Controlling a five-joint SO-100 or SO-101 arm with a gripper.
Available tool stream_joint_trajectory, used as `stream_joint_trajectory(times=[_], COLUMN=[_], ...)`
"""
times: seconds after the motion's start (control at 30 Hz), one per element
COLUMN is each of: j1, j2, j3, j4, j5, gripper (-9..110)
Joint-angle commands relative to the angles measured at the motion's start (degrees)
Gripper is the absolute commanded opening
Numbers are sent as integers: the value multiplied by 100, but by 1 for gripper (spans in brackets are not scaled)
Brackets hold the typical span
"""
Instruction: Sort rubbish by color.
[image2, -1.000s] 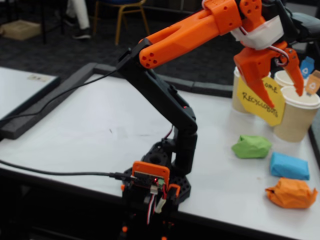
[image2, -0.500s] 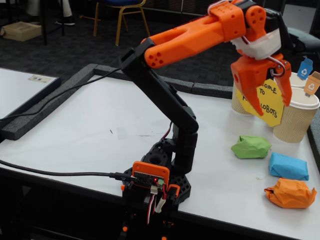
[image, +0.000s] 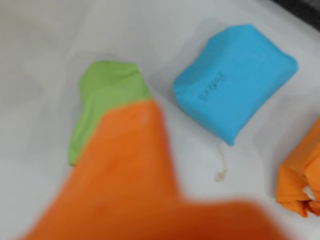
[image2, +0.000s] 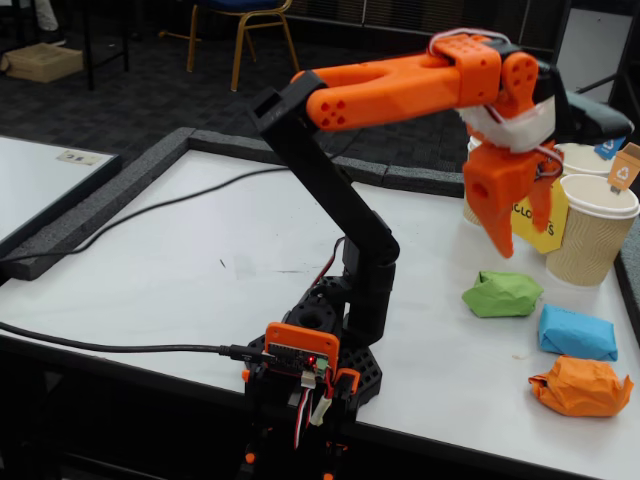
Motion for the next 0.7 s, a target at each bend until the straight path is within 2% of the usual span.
stream_joint_trajectory(times=[0.0, 0.23, 0.37, 0.67], j1=[-132, -132, -132, -387], j2=[-18, -422, -861, -1731], j3=[26, 220, 105, -167], j4=[-149, -598, -1230, -1617], j5=[-1397, -3023, -3190, -3428], gripper=[14, 16, 19, 22])
